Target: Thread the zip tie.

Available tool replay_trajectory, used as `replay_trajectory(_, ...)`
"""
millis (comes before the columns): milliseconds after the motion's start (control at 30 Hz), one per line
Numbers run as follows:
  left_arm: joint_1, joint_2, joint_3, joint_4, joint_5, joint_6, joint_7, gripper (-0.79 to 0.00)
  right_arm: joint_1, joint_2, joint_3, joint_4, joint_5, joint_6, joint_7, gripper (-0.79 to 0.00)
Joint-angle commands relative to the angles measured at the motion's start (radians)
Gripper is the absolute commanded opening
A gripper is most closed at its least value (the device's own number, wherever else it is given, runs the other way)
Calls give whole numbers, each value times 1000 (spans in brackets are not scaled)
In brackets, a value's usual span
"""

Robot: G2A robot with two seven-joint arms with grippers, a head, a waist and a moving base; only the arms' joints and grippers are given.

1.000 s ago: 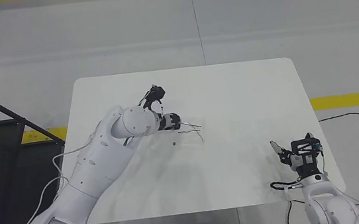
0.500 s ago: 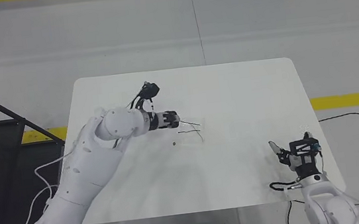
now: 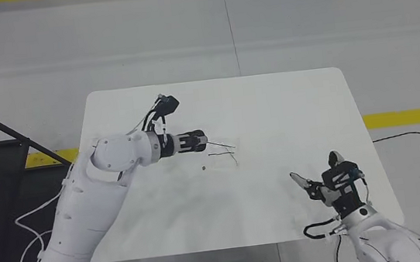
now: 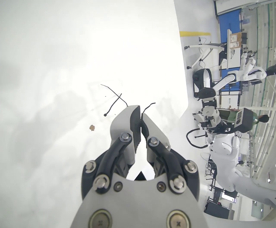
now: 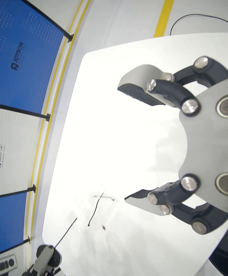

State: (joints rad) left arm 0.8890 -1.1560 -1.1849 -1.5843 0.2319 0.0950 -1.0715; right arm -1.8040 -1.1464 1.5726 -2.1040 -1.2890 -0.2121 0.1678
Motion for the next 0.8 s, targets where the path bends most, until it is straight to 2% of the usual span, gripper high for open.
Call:
replay_trajectory(0, 17, 5, -17, -12, -14, -16, -3, -785, 2, 0, -14, -21, 19, -31, 37, 0)
replay_trajectory(200, 56, 19, -83, -9, -72, -65, -27, -785, 5, 1, -13, -25, 25, -34, 55, 0)
replay_trajectory(400, 56, 19, -83, -9, -72, -65, -27, -785, 5, 1, -13, -25, 25, -34, 55, 0)
replay_trajectory(433, 56, 19, -83, -9, -72, -65, -27, -785, 3, 1, -23, -19, 39, -62, 69, 0)
replay_trajectory(500, 69, 19, -79, -15, -91, -81, -13, -785, 26, 8, -32, 10, 152, -210, 158, 0)
replay_trajectory(633, 86, 22, -75, -32, -100, -112, -6, -785, 118, 21, -36, 58, 448, -423, 359, 0)
replay_trajectory(767, 97, 25, -73, -43, -109, -125, -9, -785, 213, 38, -66, 102, 757, -533, 577, 0)
